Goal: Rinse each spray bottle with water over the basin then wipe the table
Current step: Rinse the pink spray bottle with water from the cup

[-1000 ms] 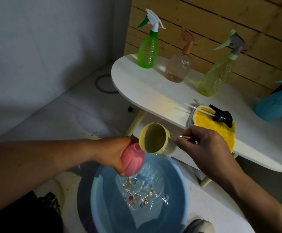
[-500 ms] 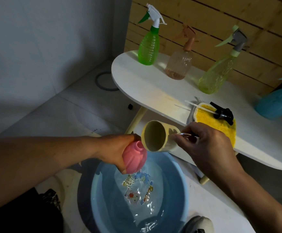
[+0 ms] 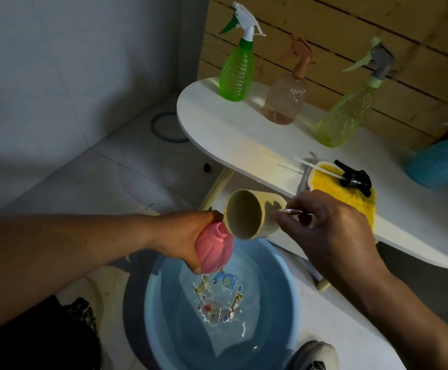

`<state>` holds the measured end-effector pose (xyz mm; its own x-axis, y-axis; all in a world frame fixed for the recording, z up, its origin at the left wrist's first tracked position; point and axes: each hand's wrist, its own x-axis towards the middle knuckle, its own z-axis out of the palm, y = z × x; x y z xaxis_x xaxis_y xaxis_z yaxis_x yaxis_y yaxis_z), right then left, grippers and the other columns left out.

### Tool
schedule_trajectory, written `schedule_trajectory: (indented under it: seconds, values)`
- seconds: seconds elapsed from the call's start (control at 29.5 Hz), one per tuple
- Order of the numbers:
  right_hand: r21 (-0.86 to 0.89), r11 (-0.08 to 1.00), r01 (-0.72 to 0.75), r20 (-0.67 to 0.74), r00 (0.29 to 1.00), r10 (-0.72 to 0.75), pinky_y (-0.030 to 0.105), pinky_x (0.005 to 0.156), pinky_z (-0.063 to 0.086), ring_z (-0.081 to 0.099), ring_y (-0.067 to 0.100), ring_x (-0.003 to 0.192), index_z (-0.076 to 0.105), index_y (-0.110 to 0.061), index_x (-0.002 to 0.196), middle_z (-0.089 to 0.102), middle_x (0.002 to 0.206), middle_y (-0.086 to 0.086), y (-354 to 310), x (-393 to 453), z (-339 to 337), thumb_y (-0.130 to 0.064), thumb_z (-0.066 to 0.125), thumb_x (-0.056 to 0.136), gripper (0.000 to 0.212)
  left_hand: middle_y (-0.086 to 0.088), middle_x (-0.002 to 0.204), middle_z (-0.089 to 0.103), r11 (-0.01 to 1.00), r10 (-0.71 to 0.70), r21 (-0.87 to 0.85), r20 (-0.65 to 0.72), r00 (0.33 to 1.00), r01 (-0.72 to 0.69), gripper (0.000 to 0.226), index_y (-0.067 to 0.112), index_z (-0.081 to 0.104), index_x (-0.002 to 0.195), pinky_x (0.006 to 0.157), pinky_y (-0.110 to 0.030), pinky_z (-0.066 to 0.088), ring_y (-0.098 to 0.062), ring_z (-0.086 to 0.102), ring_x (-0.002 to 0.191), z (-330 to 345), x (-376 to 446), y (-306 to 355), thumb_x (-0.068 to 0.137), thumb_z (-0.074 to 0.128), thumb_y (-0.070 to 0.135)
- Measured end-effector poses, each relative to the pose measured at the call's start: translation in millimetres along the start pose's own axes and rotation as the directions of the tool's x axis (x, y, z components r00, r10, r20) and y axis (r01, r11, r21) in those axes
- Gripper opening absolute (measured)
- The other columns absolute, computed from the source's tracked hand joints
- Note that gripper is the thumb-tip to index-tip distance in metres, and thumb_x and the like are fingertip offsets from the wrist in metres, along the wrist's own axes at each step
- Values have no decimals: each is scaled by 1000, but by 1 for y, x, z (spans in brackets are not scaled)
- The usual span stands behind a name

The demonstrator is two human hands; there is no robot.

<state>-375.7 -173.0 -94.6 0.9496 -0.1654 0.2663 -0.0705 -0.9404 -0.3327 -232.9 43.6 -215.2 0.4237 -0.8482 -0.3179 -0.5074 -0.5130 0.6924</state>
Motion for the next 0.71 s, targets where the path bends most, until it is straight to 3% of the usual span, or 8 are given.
schedule_trajectory:
  seconds: [0.1,0.37,0.54,0.71]
  values:
    - [-2,1000,17,-9,1000,-17,34,58,49,57,8,69,70,-31,86,62,79,-13,-1,0,0,-57,60,87,28,23,127,45,1000,3,0,-2,1000,-3,102,37,32,145,88,-21,53,-9,51,120,0,0,1,67,96,29]
    - [-7,999,48,-32,998,-48,36,59,50,57,9,69,70,-31,86,62,80,-14,-2,-1,0,-56,60,87,28,21,131,46,1000,12,3,14,1000,-12,102,37,32,146,96,-32,56,-13,52,125,1,0,1,66,96,31]
    - [-27,996,86,-56,995,-87,33,55,47,56,10,67,70,-30,85,61,78,-13,-1,-2,0,-55,60,89,28,25,122,45,1000,-1,10,-5,1000,1,102,39,32,144,86,-21,52,-7,51,117,0,-1,3,65,96,32]
    - [-51,991,126,-69,989,-129,35,53,48,56,11,67,70,-27,85,61,78,-12,0,-2,1,-52,61,91,27,27,115,44,1000,-8,29,-7,1000,8,100,40,33,141,84,-20,51,-7,52,114,0,0,4,65,97,33]
